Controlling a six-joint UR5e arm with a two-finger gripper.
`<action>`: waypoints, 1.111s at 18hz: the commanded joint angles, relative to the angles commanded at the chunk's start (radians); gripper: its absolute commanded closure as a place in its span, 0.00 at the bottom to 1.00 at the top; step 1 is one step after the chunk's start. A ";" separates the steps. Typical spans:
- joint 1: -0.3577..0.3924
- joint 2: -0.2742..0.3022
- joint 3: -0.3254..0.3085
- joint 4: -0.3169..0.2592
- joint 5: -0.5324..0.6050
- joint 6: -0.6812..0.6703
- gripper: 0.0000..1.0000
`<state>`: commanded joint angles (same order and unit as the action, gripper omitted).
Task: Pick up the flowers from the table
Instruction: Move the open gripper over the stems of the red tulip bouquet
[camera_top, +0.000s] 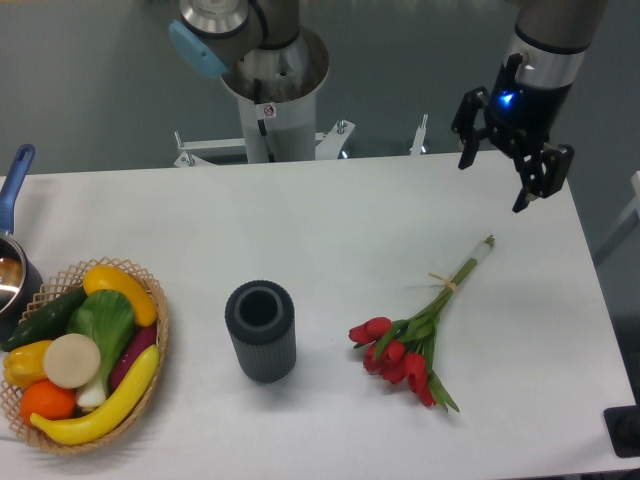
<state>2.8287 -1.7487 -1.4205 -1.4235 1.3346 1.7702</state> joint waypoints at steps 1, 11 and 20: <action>-0.002 0.000 -0.002 0.002 0.005 0.000 0.00; -0.005 0.006 -0.067 0.021 -0.032 -0.092 0.00; -0.089 -0.023 -0.146 0.126 -0.034 -0.293 0.00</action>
<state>2.7398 -1.7717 -1.5661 -1.2978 1.3008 1.4774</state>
